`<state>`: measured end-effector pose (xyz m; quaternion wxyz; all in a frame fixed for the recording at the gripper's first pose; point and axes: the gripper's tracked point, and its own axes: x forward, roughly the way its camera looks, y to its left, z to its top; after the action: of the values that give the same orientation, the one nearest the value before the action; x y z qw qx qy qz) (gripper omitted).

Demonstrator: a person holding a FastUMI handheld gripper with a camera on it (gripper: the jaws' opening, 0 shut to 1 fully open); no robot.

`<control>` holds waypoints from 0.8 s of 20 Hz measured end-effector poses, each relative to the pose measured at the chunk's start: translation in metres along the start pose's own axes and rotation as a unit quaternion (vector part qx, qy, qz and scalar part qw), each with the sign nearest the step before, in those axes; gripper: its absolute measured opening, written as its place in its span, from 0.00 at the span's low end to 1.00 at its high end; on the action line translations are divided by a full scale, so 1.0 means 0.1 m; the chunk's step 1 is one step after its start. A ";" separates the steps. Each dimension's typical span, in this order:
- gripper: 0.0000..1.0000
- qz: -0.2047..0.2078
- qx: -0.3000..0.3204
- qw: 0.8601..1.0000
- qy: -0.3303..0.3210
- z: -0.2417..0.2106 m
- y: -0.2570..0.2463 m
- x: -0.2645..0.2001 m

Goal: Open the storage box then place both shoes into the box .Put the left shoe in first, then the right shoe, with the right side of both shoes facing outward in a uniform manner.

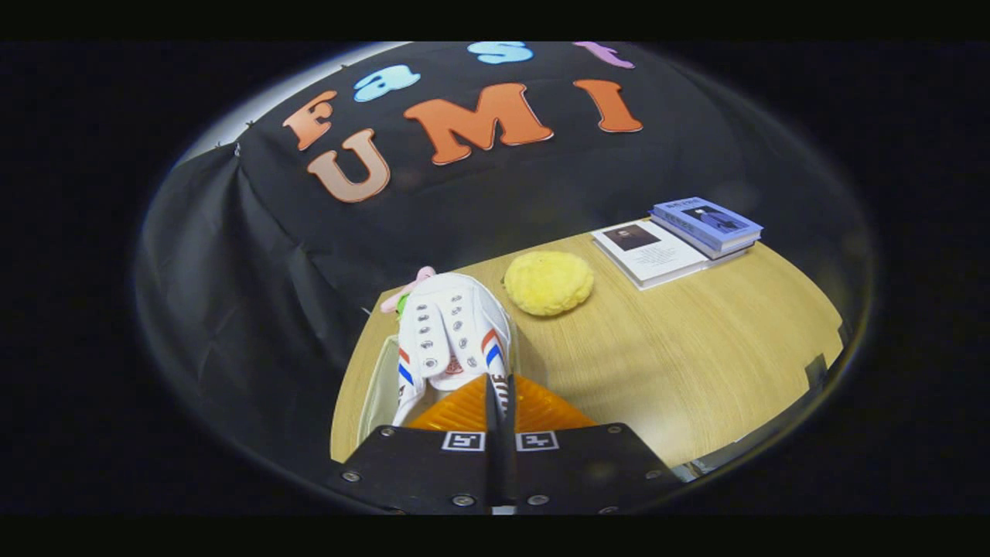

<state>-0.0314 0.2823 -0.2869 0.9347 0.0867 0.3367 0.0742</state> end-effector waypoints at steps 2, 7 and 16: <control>0.00 -0.007 -0.017 1.000 0.005 -0.10 0.05 0.08; 0.00 -0.019 -0.044 0.999 0.013 -0.35 0.13 0.19; 0.44 -0.010 -0.058 0.998 0.013 -0.38 0.23 0.20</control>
<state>-0.0419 0.3128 -0.3231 0.9342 0.0280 0.3452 0.0849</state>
